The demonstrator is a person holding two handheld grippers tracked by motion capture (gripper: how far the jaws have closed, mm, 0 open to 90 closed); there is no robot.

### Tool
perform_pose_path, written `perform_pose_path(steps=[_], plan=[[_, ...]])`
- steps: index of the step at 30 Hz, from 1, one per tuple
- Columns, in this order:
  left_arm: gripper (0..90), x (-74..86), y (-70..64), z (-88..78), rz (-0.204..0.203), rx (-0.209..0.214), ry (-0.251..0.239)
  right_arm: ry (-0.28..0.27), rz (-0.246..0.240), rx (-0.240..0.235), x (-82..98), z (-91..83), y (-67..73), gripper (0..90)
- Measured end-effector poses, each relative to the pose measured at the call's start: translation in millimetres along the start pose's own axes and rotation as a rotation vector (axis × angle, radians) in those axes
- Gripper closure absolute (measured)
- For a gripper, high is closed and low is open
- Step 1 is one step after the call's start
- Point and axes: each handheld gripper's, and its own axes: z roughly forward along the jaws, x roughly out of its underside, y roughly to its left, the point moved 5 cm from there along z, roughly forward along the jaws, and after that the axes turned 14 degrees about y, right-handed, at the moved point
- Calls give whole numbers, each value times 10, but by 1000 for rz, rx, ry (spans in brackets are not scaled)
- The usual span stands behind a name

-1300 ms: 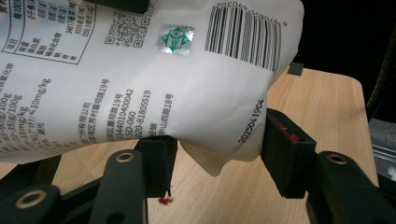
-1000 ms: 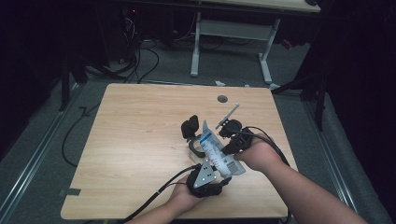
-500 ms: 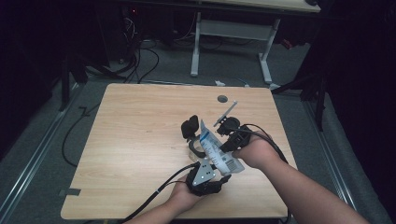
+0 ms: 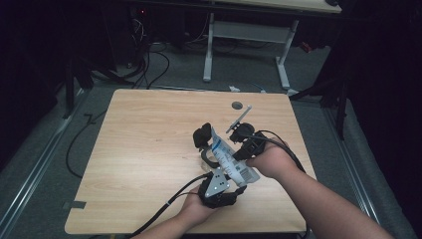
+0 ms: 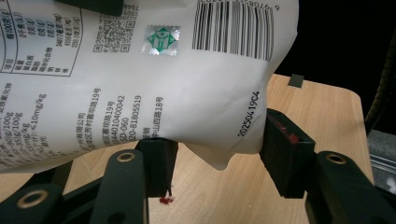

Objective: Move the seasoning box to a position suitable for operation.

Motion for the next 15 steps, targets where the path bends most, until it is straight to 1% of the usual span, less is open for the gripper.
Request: perform_pose_path(steps=[6, 13, 15], plan=[[493, -8, 1, 4, -4, 4, 5, 5, 3, 8, -8, -11, 0, 900], [473, -1, -3, 6, 14, -1, 8, 1, 2, 11, -23, -4, -10, 900], [473, -1, -1, 4, 13, -2, 6, 0, 3, 9, -27, -10, -10, 900]])
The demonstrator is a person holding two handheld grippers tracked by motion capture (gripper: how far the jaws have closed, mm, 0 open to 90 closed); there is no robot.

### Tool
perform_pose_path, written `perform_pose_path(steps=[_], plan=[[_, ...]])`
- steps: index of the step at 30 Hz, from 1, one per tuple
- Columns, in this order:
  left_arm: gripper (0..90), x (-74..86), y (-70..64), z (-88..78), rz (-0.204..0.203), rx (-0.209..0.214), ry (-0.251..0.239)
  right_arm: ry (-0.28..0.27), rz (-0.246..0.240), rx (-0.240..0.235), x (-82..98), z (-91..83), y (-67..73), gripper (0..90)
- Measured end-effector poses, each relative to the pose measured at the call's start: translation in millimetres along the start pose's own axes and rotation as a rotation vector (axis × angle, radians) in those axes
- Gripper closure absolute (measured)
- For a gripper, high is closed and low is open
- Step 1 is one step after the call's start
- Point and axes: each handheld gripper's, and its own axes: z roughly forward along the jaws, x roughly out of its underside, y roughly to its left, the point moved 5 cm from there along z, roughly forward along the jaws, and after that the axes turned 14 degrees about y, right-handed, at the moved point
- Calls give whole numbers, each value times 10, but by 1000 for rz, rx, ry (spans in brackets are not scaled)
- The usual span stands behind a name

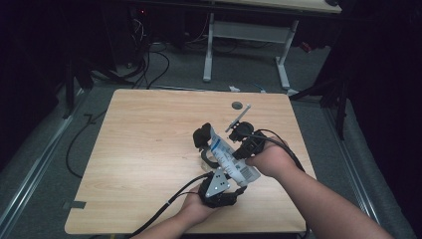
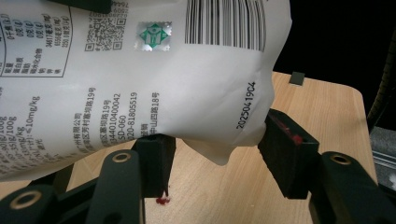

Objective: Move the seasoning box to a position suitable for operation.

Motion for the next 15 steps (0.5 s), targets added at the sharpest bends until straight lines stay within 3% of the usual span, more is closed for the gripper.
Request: perform_pose_path(steps=[15], plan=[[473, 59, 42, 62, -4, -7, -3, -1, 3, -4, -41, -17, 64, 900]])
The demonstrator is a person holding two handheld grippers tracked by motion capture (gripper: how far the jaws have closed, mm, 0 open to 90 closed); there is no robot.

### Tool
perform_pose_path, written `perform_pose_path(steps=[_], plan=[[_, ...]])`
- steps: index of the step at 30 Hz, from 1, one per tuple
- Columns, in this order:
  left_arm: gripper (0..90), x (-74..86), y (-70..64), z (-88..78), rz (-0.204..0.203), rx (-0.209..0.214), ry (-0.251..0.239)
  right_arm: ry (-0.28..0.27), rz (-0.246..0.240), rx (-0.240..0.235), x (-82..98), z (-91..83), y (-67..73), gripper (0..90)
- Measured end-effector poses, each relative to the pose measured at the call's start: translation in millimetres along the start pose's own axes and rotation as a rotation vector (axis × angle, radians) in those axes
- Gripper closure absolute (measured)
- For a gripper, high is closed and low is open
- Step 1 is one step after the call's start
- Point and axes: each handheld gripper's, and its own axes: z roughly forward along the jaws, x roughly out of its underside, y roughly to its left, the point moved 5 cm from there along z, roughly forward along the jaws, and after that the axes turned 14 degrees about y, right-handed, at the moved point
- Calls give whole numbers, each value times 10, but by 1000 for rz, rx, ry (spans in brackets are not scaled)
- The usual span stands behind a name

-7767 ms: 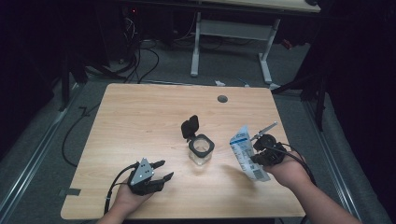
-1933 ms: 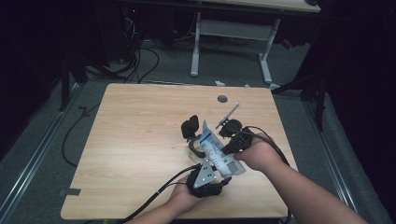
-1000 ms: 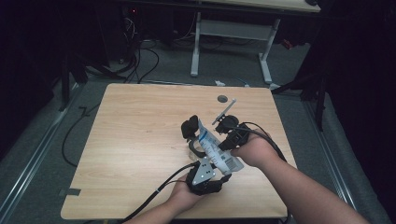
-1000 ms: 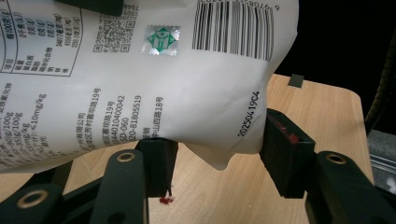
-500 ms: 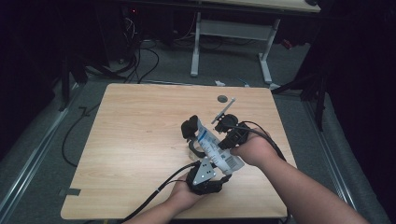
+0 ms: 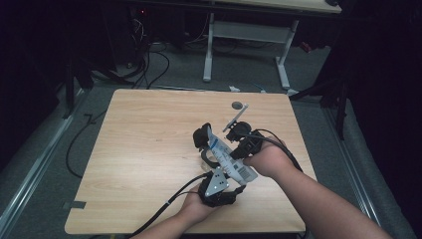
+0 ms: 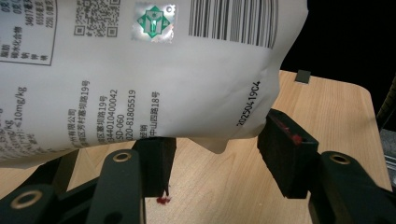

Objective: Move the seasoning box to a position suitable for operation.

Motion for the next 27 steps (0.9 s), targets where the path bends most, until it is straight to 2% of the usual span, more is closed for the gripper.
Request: perform_pose_path(steps=[10, 16, 22, 27], plan=[[463, 32, 9, 40, 8, -16, 5, -17, -15, 0, -19, -20, 23, 900], [471, 45, 16, 63, 3, -34, 5, -24, -1, -6, -28, -26, 30, 900], [514, 50, 33, 61, -2, -57, 0, -24, 7, -7, -42, -20, 41, 900], [558, 48, 33, 51, -3, -55, 1, -22, 14, 2, -37, -19, 30, 900]])
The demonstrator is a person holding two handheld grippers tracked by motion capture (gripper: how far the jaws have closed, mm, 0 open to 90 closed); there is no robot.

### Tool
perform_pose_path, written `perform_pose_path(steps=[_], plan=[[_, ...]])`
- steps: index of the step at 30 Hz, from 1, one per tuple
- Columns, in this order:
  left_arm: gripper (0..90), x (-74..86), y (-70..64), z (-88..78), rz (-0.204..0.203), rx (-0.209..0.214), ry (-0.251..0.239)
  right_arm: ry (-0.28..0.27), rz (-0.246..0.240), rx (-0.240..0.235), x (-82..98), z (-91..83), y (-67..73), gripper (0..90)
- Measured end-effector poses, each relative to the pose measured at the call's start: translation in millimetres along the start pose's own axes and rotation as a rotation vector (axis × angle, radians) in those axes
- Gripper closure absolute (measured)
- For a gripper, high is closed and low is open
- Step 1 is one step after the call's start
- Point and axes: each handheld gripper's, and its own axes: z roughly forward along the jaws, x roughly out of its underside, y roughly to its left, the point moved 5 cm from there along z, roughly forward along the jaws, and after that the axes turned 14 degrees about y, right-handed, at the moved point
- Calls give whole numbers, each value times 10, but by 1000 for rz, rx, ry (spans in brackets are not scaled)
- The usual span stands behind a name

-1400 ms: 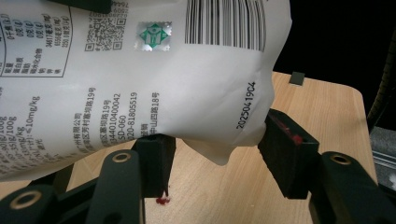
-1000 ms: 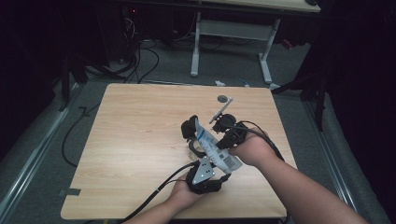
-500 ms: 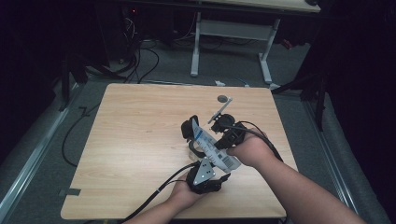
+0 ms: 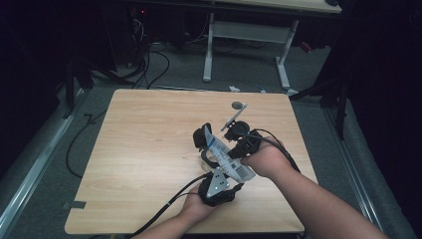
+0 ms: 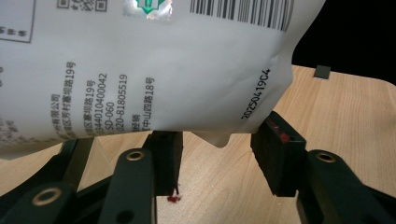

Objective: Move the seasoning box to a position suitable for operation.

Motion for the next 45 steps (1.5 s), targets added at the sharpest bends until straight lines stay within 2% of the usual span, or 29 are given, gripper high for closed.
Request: perform_pose_path(steps=[15, 17, 18, 30, 45], plan=[[598, -63, -73, -80, -9, 36, -19, 11, -11, 26, -25, -4, -24, 900], [599, -73, -83, -84, -3, 34, -18, 17, 2, 27, -31, 3, -10, 900], [599, -77, -84, -84, -3, 33, -20, 15, -15, 32, -39, 6, -19, 900], [605, -109, -40, -108, -12, 23, -27, 10, -18, 45, -94, -25, -43, 900], [605, -110, -73, -101, 6, 30, -17, 24, -14, 20, -71, 4, -76, 900]])
